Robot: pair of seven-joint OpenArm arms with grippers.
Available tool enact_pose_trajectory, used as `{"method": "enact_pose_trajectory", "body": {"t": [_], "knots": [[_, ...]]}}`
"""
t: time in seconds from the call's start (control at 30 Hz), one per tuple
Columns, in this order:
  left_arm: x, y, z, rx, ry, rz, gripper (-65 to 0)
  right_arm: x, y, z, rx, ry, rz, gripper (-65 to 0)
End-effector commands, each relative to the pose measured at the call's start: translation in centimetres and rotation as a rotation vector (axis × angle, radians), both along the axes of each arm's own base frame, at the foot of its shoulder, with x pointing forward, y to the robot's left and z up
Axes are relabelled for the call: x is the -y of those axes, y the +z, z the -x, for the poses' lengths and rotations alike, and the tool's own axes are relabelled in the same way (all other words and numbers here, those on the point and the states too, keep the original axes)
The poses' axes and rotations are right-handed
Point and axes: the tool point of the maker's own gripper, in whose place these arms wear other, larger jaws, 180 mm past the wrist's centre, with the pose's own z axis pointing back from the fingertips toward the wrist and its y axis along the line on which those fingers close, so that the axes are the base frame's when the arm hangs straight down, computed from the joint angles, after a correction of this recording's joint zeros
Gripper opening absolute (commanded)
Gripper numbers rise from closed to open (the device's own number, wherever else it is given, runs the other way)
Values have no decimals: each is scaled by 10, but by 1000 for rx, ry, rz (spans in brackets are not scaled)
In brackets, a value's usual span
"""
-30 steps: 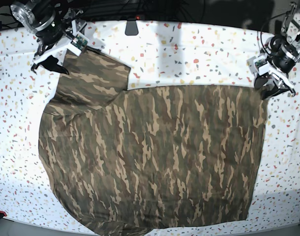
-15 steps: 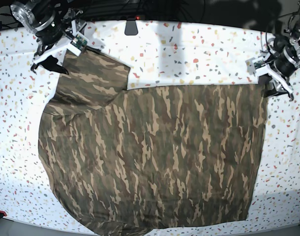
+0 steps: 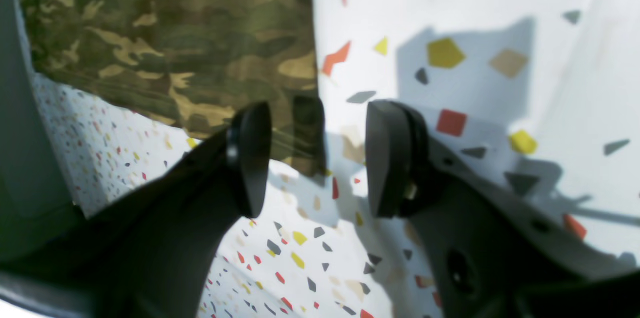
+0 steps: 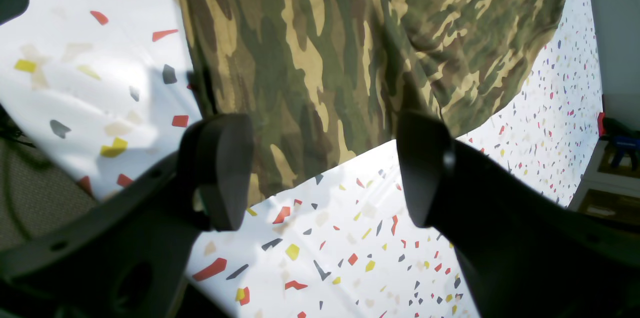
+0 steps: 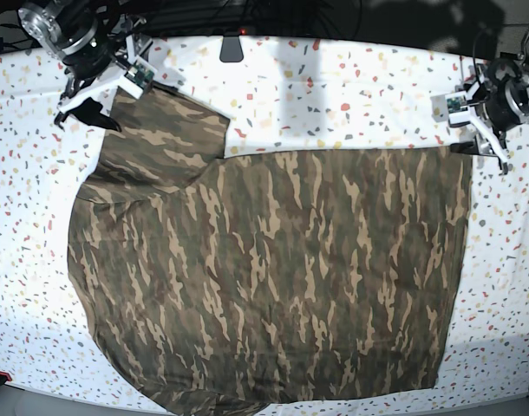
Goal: Fold the T-shirt properly
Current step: 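Close both grippers on the shirt's collar-side edge corners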
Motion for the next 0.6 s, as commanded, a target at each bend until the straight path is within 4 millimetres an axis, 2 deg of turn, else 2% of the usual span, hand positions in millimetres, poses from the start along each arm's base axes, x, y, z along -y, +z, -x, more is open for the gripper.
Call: {"method": "enact_pose_trajectory", "body": {"t": [0.0, 0.17, 0.33, 0.57], "knots": [[-5, 11, -10, 38, -7, -8, -355, -2, 8, -4, 27, 13, -7, -208], [-4, 10, -17, 55, 15, 3, -355, -2, 8, -4, 27, 13, -7, -208], [-7, -3, -14, 39, 57, 17, -355, -2, 8, -4, 28, 13, -7, -208], [-49, -28, -9, 40, 69, -102, -355, -2, 8, -4, 31, 11, -8, -208]]}}
